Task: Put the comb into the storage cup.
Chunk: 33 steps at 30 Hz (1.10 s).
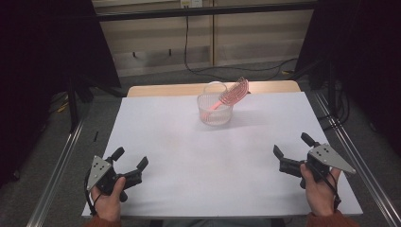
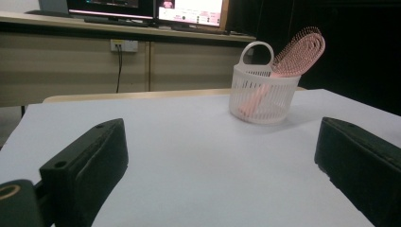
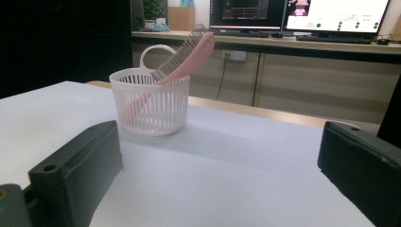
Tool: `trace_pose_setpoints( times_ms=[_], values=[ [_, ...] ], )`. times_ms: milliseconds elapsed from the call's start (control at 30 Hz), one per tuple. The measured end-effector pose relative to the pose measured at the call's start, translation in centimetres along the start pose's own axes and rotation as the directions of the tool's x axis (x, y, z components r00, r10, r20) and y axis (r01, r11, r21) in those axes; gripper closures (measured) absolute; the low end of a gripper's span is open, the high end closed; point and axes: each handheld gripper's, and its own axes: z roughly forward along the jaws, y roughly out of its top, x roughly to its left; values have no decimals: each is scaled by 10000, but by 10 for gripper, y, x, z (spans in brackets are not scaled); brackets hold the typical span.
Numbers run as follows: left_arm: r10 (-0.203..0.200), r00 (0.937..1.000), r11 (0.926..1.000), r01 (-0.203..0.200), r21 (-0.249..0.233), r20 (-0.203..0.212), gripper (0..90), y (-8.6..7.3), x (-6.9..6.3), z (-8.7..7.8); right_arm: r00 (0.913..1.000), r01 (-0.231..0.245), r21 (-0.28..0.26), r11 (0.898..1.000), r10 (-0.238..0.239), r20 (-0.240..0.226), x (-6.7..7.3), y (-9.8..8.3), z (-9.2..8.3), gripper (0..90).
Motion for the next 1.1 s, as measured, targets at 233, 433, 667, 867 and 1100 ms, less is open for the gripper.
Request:
trace_pose_setpoints(
  times_ms=[233,433,667,867,1100],
  values=[
    [44,10000,10000,-44,18,-58,36,0,0,0,9999,7,-17,10000,-7,164,0,-4,-10,0],
    [-24,10000,10000,24,39,-20,36,0,1,0,9992,-116,-143,9998,121,375,-4,-8,-21,0],
    [11,10000,10000,-11,69,-36,36,-1,1,0,9989,-223,-96,9997,227,413,-8,-16,-30,0],
    [11,10000,9999,-11,115,-48,36,-1,1,1,9983,-131,-114,9998,138,572,-10,-22,-33,0],
    [25,10000,9998,-27,214,85,35,-2,2,3,9981,-220,-45,9997,222,579,-10,-23,-28,0]
  ],
)
